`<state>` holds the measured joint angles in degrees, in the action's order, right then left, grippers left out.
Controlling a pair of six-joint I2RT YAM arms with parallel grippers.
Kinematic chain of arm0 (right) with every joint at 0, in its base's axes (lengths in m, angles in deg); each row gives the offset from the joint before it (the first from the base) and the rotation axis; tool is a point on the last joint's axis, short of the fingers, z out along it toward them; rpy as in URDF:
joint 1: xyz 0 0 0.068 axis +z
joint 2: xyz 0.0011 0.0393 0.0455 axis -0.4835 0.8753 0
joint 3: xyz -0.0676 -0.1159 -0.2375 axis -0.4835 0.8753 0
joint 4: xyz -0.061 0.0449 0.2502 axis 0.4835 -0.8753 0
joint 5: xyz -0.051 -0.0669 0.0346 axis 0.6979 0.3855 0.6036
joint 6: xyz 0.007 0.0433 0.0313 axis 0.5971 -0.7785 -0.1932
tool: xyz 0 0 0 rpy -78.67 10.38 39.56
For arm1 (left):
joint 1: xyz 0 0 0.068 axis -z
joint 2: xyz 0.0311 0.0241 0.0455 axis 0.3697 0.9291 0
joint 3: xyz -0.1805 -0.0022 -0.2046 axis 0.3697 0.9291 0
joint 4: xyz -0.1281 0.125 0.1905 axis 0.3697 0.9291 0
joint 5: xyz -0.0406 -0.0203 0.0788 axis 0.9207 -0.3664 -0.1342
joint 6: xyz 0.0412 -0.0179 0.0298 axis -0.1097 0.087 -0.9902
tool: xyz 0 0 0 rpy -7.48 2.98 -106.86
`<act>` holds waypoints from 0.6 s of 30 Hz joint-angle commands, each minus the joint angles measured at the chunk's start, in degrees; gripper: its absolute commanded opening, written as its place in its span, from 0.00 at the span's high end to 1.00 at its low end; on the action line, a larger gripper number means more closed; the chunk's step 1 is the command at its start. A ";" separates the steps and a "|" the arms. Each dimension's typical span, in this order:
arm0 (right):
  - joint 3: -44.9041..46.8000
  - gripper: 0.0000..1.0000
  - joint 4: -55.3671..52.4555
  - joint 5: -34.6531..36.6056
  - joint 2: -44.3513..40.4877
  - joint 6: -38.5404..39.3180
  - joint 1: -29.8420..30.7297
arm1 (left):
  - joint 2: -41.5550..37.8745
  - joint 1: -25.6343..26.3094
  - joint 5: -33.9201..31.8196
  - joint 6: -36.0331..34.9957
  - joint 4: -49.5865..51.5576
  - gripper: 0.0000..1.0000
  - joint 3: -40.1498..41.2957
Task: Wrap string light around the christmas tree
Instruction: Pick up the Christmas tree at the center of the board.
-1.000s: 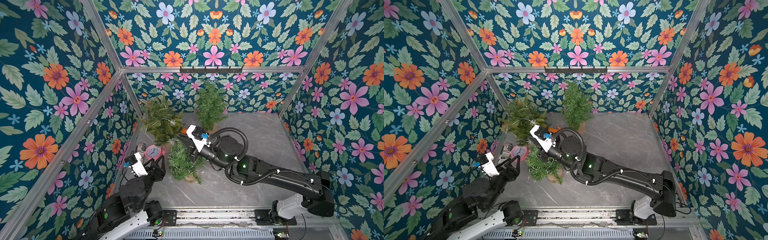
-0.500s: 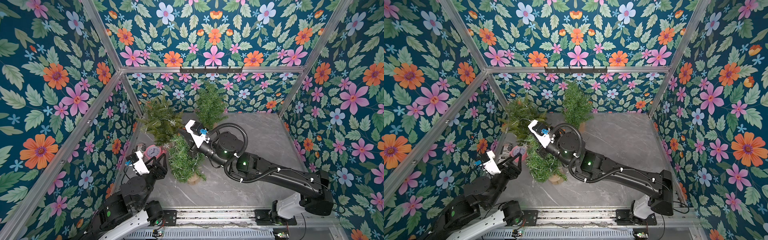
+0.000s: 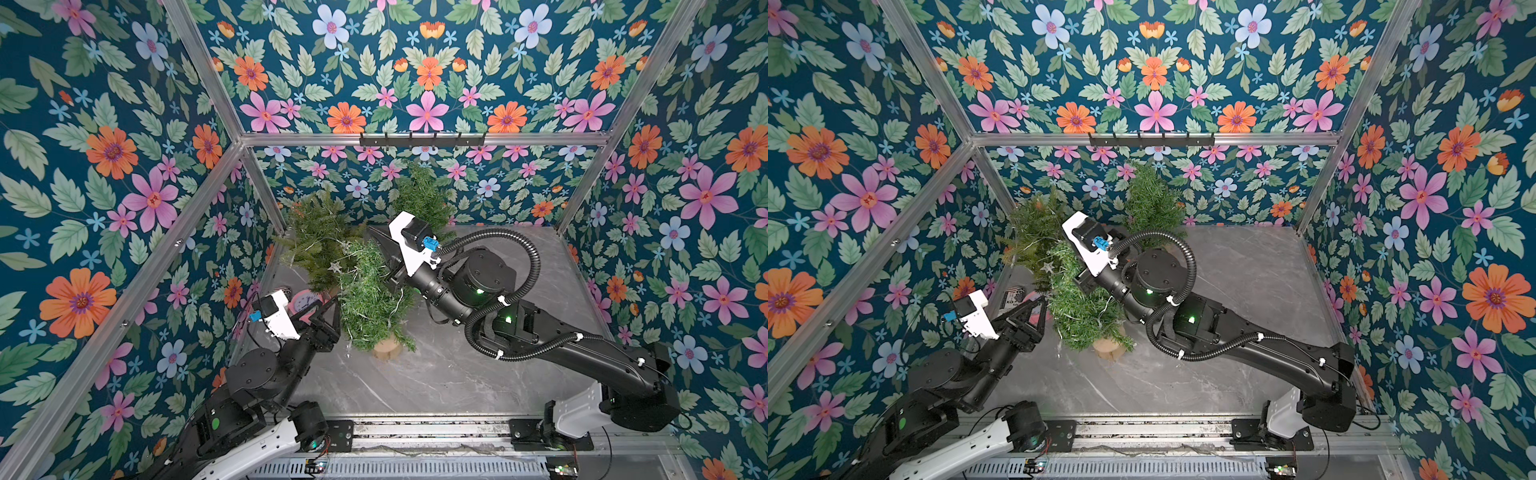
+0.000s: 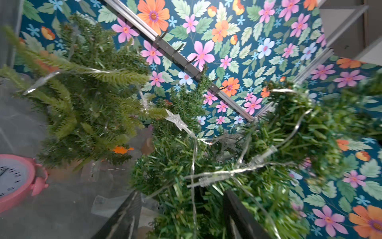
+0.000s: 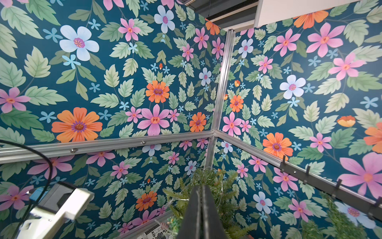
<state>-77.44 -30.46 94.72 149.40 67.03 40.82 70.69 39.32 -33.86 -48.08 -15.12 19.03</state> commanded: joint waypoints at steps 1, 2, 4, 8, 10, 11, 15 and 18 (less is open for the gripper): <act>0.92 1.00 4.57 3.09 -2.38 4.47 -0.08 | 2.34 -0.10 16.73 -5.92 -13.58 0.34 1.35; 1.51 1.00 5.00 3.72 -3.23 5.38 -0.04 | 4.15 -0.06 21.06 -6.49 -16.23 0.34 1.43; 2.79 1.00 5.54 4.74 -4.79 6.86 -0.03 | 8.33 -0.09 26.80 -7.24 -18.43 0.34 -0.19; 5.23 1.00 5.16 7.67 -8.70 10.84 -0.02 | 16.42 -0.09 31.44 -8.03 -18.80 0.34 -4.84; 6.96 1.00 5.44 9.29 -11.04 12.94 -0.04 | 18.82 -0.03 33.19 -8.25 -21.00 0.34 -5.42; 7.98 1.00 5.54 10.23 -12.38 13.65 -0.08 | 19.76 -0.06 33.85 -8.21 -22.48 0.34 -5.39; 11.98 1.00 5.62 12.94 -17.79 16.35 -0.60 | 22.11 -0.10 34.95 -7.27 -28.07 0.33 -4.68; 14.99 1.00 5.38 14.73 -21.91 17.50 -1.37 | 23.91 -0.05 35.78 -6.72 -30.16 0.33 -4.92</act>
<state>-63.74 -30.13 107.00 129.75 81.02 39.81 93.75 39.36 -0.51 -54.94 -39.49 14.49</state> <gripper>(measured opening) 0.050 0.669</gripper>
